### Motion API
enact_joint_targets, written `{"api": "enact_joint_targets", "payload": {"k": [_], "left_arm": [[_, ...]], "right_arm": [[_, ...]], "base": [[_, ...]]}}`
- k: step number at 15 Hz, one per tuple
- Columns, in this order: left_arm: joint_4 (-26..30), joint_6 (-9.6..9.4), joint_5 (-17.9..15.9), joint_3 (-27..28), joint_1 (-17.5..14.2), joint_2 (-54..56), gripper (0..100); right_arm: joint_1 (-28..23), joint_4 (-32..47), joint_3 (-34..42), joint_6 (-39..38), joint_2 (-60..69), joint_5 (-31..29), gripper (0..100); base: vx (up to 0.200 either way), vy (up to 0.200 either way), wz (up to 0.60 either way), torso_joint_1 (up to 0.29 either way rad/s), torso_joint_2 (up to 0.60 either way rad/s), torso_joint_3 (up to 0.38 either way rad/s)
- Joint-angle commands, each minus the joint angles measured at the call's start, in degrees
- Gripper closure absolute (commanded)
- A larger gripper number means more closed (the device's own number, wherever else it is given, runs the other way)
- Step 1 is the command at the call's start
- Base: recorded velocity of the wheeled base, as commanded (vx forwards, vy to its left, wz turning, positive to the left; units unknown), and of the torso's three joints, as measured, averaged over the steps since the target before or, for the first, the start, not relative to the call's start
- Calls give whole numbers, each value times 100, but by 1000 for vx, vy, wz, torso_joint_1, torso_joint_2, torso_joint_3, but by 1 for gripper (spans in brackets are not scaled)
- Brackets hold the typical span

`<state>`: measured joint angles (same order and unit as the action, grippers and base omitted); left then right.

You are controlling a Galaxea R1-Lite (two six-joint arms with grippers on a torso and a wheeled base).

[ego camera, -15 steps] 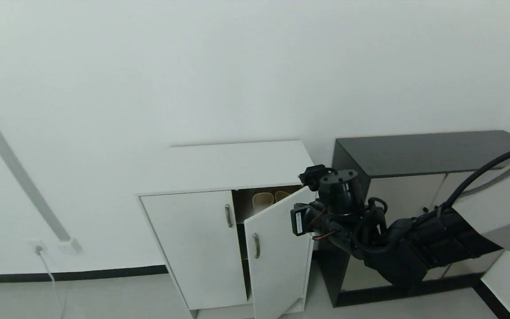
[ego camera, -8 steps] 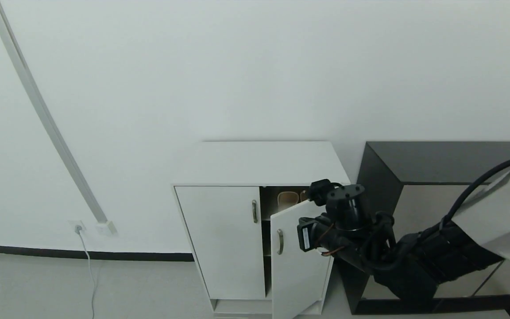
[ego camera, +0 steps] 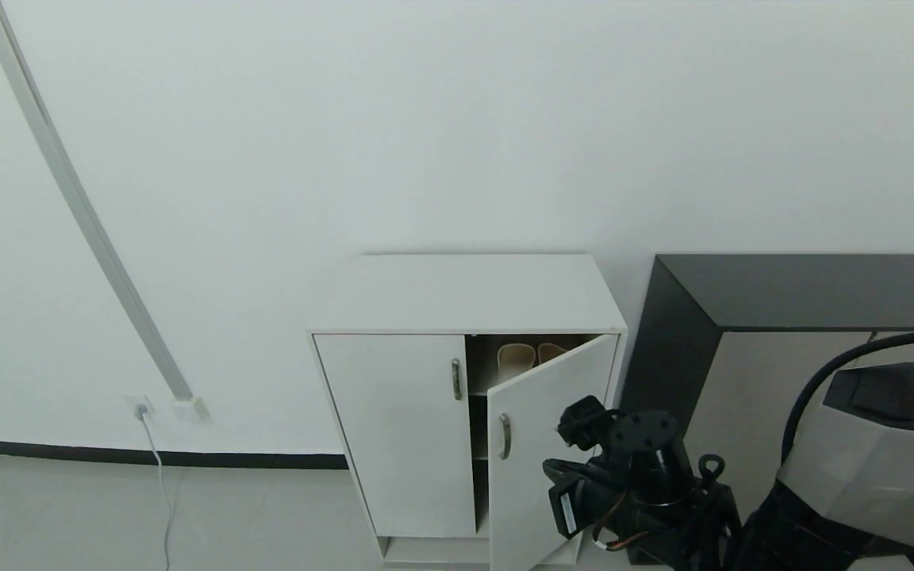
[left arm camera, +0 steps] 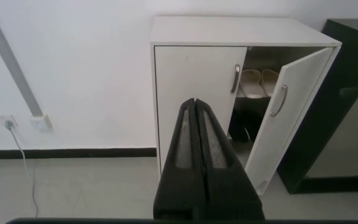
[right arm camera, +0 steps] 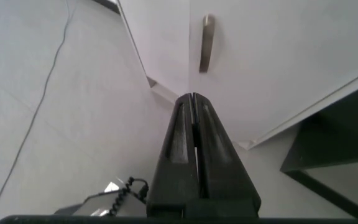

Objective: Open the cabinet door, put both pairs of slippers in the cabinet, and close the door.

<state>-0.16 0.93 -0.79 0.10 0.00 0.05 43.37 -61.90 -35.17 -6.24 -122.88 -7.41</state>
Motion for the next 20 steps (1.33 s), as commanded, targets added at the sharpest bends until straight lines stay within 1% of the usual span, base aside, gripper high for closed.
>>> {"api": "enact_joint_targets", "payload": {"k": [1,4,8,12,15,20], "left_arm": [[-2,4,0,-1,0,-5,100],[-2,4,0,-1,0,-5,100],[-2,4,0,-1,0,-5,100],[-2,4,0,-1,0,-5,100],[-2,4,0,-1,0,-5,100],[-2,4,0,-10,0,-5,100]], "right_arm": [[48,-138,151,-17,-263,-6,100],[66,-489,195,-17,-544,-6,100],[22,-595,151,-26,-702,-6,100],[-101,-568,-262,-26,-922,-6,100],[-171,-401,-719,-26,-1177,-15,100],[-250,354,-1466,-26,-1344,-15,100]], "base": [[200,0,0,-17,-7,2],[200,0,0,14,2,7],[0,0,0,0,0,0],[0,0,0,0,0,0],[0,0,0,0,0,0],[0,0,0,0,0,0]]}}
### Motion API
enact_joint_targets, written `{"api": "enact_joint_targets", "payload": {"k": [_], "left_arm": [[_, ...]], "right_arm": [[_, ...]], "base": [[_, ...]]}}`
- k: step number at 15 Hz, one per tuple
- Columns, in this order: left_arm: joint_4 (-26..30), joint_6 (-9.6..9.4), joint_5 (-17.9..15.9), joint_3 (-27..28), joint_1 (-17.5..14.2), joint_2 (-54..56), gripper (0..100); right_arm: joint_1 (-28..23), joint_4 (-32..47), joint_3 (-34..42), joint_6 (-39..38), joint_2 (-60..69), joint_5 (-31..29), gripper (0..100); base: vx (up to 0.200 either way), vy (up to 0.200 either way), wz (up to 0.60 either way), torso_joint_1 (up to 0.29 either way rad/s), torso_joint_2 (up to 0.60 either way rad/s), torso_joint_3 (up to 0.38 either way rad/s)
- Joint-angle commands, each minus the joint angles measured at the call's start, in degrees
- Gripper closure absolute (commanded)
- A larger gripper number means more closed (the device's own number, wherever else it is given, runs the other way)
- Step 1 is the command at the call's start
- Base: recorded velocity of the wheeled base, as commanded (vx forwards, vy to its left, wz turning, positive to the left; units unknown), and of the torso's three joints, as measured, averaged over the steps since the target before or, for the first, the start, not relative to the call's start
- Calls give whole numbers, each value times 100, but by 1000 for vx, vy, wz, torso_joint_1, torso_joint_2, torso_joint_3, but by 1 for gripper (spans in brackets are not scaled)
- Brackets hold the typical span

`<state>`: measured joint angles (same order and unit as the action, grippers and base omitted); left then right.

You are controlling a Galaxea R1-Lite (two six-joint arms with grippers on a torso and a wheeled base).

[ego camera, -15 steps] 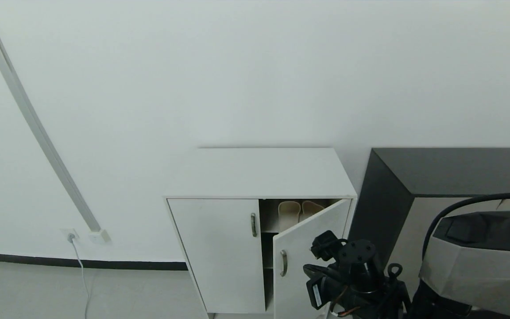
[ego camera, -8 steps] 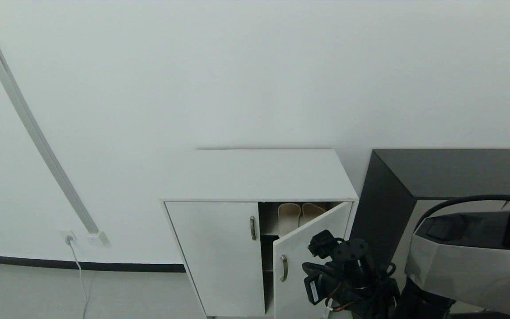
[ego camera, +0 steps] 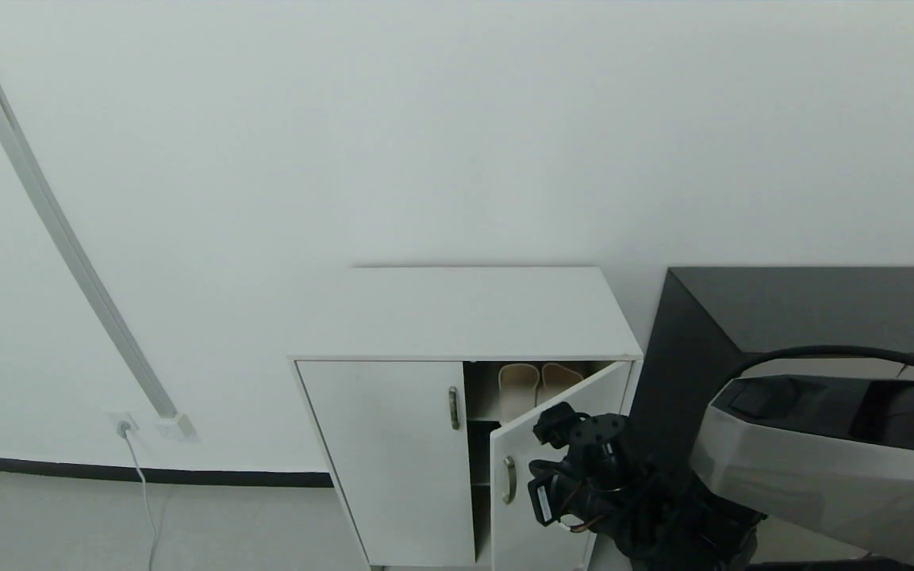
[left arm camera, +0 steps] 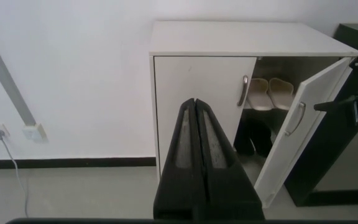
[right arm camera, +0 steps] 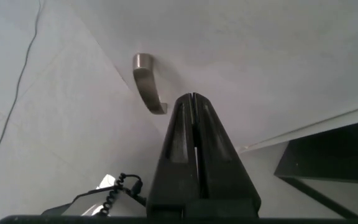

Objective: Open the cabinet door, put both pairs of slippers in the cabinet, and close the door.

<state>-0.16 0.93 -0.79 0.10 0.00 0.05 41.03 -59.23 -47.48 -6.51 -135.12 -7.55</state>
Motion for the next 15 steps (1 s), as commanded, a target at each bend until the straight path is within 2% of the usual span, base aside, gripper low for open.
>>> {"api": "enact_joint_targets", "payload": {"k": [1,10,15], "left_arm": [[-2,4,0,-1,0,-5,100],[-2,4,0,-1,0,-5,100],[-2,4,0,-1,0,-5,100]], "right_arm": [[-16,140,-341,1,-155,-1,100],[-473,887,-1633,9,-542,-19,100],[-684,1010,-2125,9,-788,-19,100]], "base": [[0,0,0,0,0,0],[0,0,0,0,0,0],[0,0,0,0,0,0]]}}
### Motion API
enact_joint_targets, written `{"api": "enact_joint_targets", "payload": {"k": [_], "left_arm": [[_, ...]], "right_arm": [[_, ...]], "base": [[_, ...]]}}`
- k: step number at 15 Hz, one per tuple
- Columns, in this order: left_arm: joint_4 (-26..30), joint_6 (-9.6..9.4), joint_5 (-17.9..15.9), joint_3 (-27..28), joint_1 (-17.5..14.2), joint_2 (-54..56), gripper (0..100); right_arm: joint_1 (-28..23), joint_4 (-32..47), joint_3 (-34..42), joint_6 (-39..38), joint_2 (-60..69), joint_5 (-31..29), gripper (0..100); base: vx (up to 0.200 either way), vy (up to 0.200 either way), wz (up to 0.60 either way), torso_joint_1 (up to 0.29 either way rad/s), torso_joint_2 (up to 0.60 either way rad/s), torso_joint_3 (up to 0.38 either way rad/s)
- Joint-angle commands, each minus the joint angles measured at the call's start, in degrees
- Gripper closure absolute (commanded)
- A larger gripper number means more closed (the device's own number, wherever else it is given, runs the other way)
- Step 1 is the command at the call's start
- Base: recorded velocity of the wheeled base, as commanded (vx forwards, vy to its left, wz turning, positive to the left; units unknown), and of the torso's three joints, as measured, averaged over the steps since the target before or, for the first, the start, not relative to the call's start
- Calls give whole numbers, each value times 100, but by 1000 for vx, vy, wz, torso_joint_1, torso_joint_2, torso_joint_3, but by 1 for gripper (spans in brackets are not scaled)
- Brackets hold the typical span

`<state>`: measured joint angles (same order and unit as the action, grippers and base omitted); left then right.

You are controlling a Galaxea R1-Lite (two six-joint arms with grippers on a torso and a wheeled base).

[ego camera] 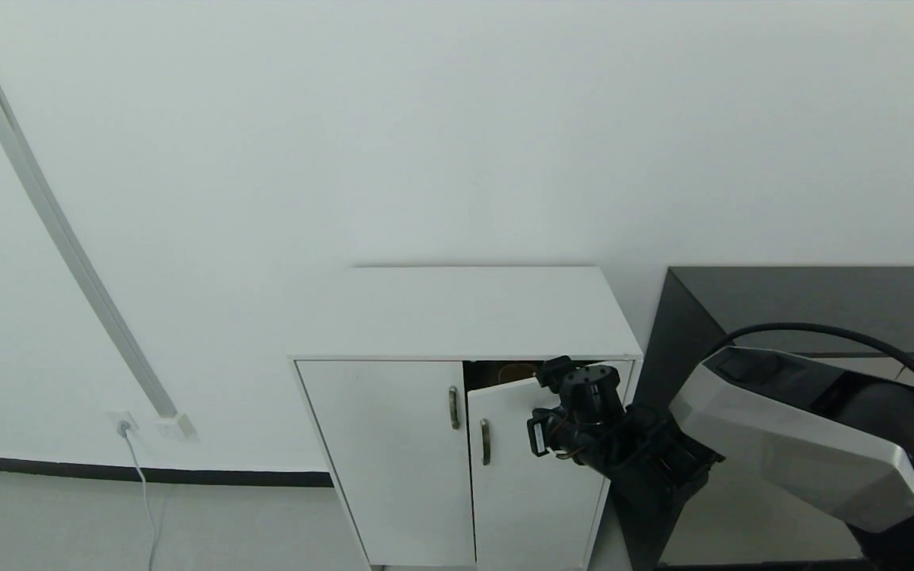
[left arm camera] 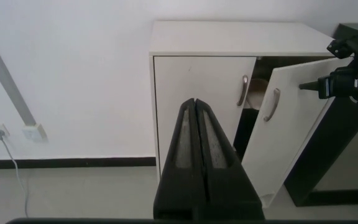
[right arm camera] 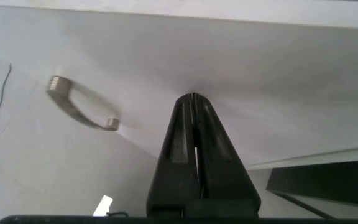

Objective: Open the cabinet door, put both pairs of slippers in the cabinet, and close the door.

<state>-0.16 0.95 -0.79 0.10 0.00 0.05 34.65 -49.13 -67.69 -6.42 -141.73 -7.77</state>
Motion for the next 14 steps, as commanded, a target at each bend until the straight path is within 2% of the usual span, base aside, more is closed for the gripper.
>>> {"api": "enact_joint_targets", "payload": {"k": [1,4,7,14], "left_arm": [[-2,2,0,-1,0,-5,100],[-2,2,0,-1,0,-5,100],[-2,2,-9,-1,0,-5,100],[-2,2,-9,-1,0,-5,100]], "right_arm": [[-46,0,-139,1,-145,3,100],[-81,26,-358,1,-250,3,100],[-90,386,-710,1,-294,-6,100],[-169,439,-1088,1,-523,-23,100]], "base": [[0,0,0,0,0,0],[0,0,0,0,0,0],[0,0,0,0,0,0],[0,0,0,0,0,0]]}}
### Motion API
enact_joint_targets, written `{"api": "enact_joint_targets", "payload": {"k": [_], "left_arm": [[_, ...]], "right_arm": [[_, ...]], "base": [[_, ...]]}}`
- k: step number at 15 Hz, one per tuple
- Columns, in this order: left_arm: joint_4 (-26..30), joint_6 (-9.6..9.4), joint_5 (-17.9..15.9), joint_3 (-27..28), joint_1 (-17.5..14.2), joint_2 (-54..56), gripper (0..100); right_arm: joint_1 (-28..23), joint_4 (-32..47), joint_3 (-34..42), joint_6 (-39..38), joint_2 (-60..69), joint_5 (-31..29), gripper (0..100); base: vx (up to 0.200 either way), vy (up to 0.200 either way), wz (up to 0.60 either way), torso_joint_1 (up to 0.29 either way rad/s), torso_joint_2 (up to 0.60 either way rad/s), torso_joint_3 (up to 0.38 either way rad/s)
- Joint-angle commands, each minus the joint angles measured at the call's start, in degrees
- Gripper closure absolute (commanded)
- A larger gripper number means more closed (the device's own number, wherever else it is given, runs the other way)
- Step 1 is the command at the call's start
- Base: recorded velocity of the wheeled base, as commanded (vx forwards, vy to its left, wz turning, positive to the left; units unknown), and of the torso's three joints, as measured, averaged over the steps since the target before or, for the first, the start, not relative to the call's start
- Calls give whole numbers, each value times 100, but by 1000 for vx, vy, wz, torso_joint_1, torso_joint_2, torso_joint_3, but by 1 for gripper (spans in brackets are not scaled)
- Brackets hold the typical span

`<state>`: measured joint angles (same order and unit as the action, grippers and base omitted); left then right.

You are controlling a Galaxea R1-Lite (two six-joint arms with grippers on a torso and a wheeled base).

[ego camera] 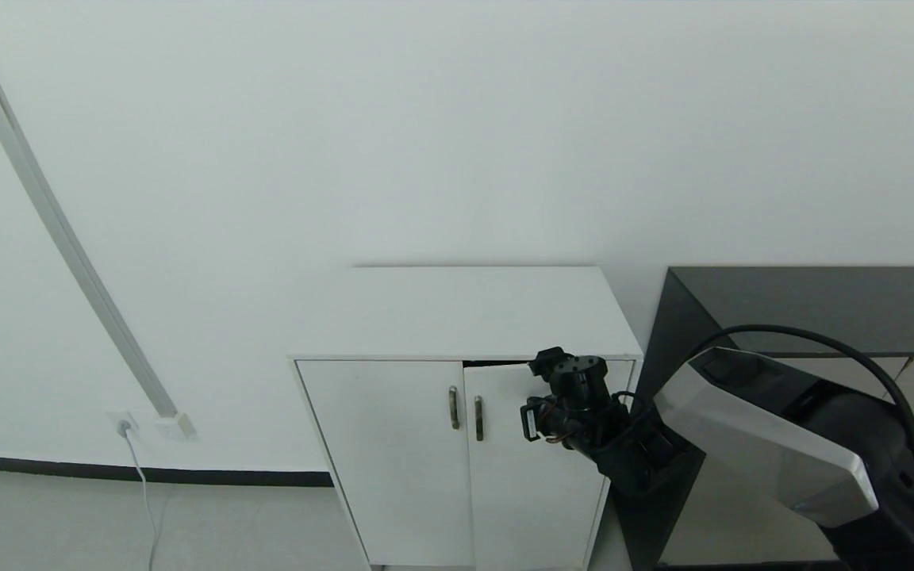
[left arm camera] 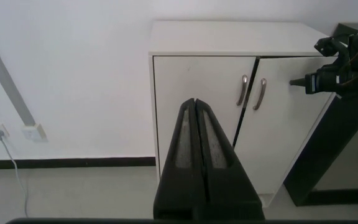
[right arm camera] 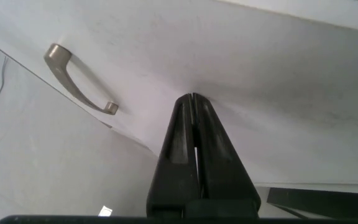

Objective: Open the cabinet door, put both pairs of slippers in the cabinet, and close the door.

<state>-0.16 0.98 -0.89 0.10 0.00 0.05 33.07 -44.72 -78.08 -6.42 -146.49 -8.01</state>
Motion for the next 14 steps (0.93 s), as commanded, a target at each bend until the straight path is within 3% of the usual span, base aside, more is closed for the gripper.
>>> {"api": "enact_joint_targets", "payload": {"k": [1,14], "left_arm": [[-2,-1,1,-1,0,-5,100],[-2,-1,1,-1,0,-5,100]], "right_arm": [[-20,7,-58,1,-55,1,100],[-161,147,-366,1,-187,1,100]], "base": [[0,0,0,0,0,0],[0,0,0,0,0,0]]}}
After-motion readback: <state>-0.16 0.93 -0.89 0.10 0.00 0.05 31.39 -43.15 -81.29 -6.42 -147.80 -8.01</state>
